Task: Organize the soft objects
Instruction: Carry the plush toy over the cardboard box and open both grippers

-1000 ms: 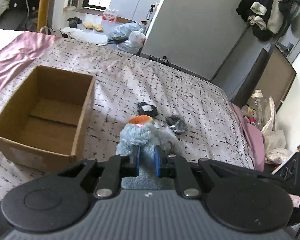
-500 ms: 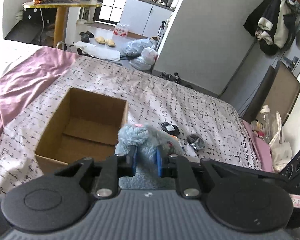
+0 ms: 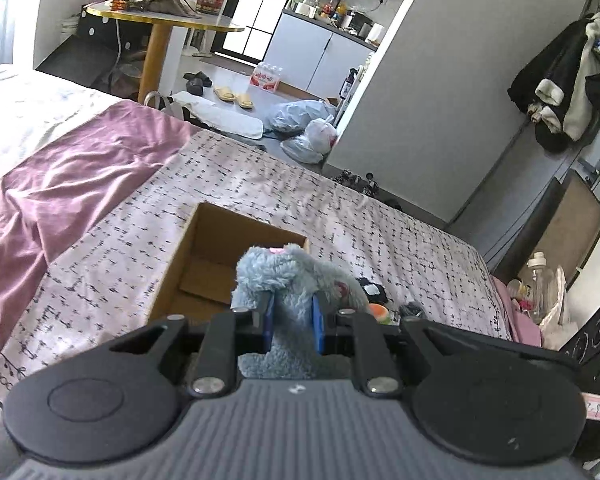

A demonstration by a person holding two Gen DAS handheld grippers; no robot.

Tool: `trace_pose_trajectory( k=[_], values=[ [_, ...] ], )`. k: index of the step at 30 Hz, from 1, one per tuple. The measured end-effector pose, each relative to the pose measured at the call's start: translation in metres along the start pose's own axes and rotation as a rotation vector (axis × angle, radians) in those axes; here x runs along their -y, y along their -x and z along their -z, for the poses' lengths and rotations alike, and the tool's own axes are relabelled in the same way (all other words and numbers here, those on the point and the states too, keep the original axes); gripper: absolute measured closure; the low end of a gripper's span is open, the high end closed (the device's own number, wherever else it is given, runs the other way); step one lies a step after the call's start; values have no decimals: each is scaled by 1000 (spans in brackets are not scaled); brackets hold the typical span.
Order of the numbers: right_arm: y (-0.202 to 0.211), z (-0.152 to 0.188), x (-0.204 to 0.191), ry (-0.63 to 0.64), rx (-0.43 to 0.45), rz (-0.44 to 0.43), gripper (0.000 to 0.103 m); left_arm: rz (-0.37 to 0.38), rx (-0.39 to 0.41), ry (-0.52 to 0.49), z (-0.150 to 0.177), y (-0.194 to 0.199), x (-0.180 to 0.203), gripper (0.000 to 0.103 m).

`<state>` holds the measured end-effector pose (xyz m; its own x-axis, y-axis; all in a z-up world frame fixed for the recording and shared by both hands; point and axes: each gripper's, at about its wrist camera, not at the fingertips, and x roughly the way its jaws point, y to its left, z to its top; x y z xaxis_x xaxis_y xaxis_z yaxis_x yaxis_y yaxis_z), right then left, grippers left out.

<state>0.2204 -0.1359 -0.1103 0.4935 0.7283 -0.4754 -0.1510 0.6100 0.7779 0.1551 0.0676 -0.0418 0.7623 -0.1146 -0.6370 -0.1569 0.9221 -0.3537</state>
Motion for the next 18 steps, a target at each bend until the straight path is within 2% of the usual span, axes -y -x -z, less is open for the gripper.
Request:
trace_pose_trajectory(
  k=[8, 18],
  values=[
    [-26, 3, -19, 9, -23, 14, 80, 6, 6, 53, -11, 1, -34, 87],
    [-53, -1, -23, 14, -4, 102, 80, 40, -50, 106, -24, -33, -57, 87]
  ],
)
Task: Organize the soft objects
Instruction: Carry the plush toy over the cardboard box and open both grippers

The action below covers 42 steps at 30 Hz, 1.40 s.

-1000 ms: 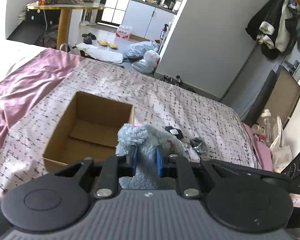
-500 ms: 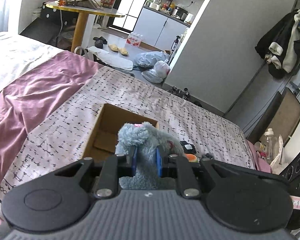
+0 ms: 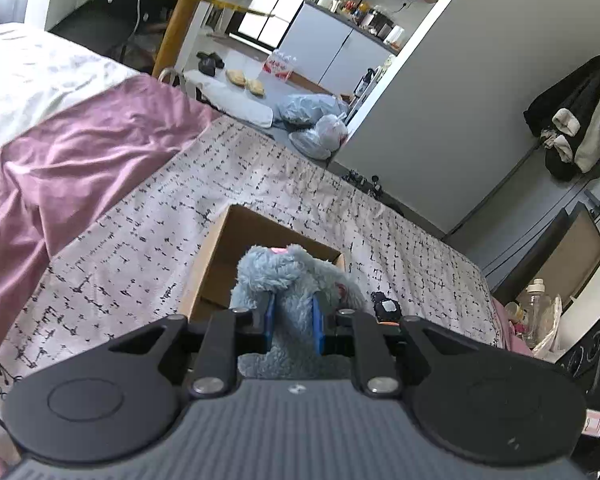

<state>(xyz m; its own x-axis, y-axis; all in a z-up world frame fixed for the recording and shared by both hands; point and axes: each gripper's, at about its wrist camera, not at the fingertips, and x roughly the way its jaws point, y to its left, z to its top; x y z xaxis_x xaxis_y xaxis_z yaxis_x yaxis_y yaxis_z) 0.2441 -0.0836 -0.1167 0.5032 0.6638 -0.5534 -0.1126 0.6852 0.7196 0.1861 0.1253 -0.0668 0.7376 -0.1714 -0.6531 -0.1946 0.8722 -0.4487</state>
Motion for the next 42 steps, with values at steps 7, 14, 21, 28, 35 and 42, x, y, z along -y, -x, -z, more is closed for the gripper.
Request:
trace_pose_trajectory(
  k=[7, 14, 21, 28, 35, 42],
  values=[
    [-19, 0, 11, -40, -28, 68, 76, -7, -69, 27, -1, -29, -9, 87],
    [-38, 3, 20, -63, -80, 108, 76, -44, -133, 80, -1, -54, -24, 87],
    [-50, 9, 20, -61, -119, 138, 74, -99, -139, 63, -5, -58, -23, 86],
    [-45, 12, 18, -65, -131, 140, 70, -126, -121, 62, -11, -45, -22, 77],
    [-21, 13, 14, -32, -100, 128, 53, -165, -111, 32, -9, -23, -15, 55],
    [1, 16, 12, 22, -73, 122, 45, -189, -95, -2, -6, 0, -1, 29]
  ],
)
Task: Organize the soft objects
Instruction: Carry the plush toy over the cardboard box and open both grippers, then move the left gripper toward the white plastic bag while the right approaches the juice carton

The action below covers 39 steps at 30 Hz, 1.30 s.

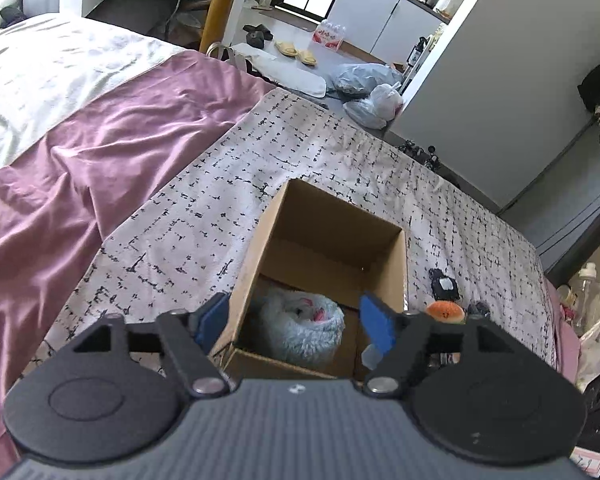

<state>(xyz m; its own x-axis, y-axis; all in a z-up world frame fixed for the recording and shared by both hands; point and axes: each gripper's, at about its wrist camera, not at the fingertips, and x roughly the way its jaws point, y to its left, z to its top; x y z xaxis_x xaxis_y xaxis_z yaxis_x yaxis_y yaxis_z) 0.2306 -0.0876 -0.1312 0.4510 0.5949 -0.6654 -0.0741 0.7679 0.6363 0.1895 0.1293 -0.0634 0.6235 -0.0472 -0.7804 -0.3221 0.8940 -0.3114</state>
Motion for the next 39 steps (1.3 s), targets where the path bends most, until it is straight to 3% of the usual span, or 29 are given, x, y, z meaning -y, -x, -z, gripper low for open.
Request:
trace_pose_trajectory(
  k=[6, 8, 18, 23, 39],
  values=[
    [19, 5, 4, 38, 39, 18, 34, -58, 35, -74, 11, 21, 16, 19],
    [26, 7, 7, 55, 59, 32, 23, -72, 41, -90, 15, 27, 19, 18],
    [64, 5, 27, 126, 154, 45, 7, -97, 89, -131, 33, 50, 41, 0],
    [86, 3, 37, 173, 194, 35, 1, -87, 105, -135, 41, 59, 54, 0],
    [140, -3, 82, 225, 251, 19, 0, -58, 168, -165, 72, 77, 103, 0]
  ],
)
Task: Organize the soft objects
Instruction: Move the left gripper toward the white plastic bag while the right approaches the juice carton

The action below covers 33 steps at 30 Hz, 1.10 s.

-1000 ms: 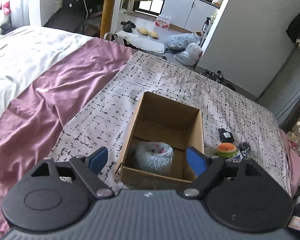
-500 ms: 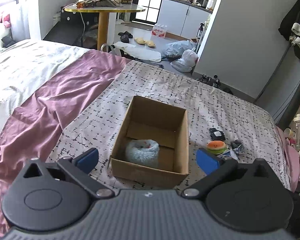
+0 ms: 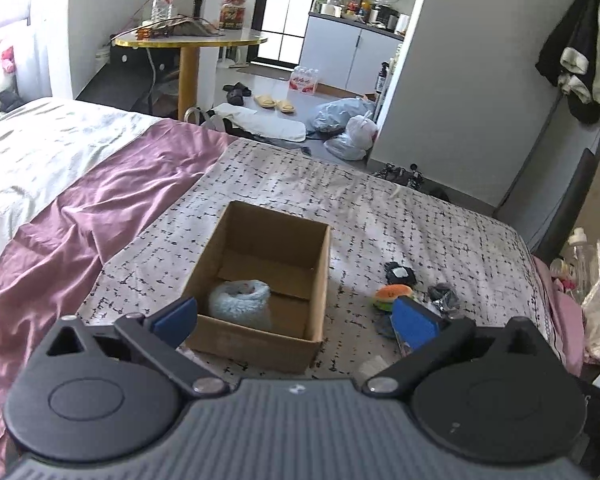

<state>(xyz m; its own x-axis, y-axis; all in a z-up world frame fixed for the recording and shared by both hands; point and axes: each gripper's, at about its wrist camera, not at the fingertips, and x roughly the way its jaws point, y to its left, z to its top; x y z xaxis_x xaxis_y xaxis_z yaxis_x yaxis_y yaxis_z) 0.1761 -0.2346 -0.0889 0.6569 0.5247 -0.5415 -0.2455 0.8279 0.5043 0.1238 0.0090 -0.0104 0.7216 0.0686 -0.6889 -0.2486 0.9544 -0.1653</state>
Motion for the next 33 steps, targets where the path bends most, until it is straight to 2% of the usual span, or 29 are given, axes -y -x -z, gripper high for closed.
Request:
trace_pose_trajectory(
  k=[5, 9, 14, 18, 25, 28, 33],
  values=[
    [9, -5, 8, 62, 2, -12, 0, 4, 14, 2, 7, 2, 12, 0],
    [14, -11, 15, 119, 2, 8, 0, -25, 37, 10, 15, 4, 22, 0],
    [14, -19, 28, 167, -13, 40, 0, -17, -13, 5, 21, -4, 33, 0],
    [14, -23, 34, 227, -34, 52, 0, -53, -15, 4, 25, -9, 38, 0],
    [9, -36, 39, 318, -58, 30, 0, -55, -13, 27, 32, -20, 51, 1],
    [6, -40, 38, 371, -36, 5, 0, -56, -8, 26, 36, -27, 59, 1],
    [-11, -49, 44, 386, -47, 6, 0, -84, -49, 61, 44, -49, 65, 3]
  ],
)
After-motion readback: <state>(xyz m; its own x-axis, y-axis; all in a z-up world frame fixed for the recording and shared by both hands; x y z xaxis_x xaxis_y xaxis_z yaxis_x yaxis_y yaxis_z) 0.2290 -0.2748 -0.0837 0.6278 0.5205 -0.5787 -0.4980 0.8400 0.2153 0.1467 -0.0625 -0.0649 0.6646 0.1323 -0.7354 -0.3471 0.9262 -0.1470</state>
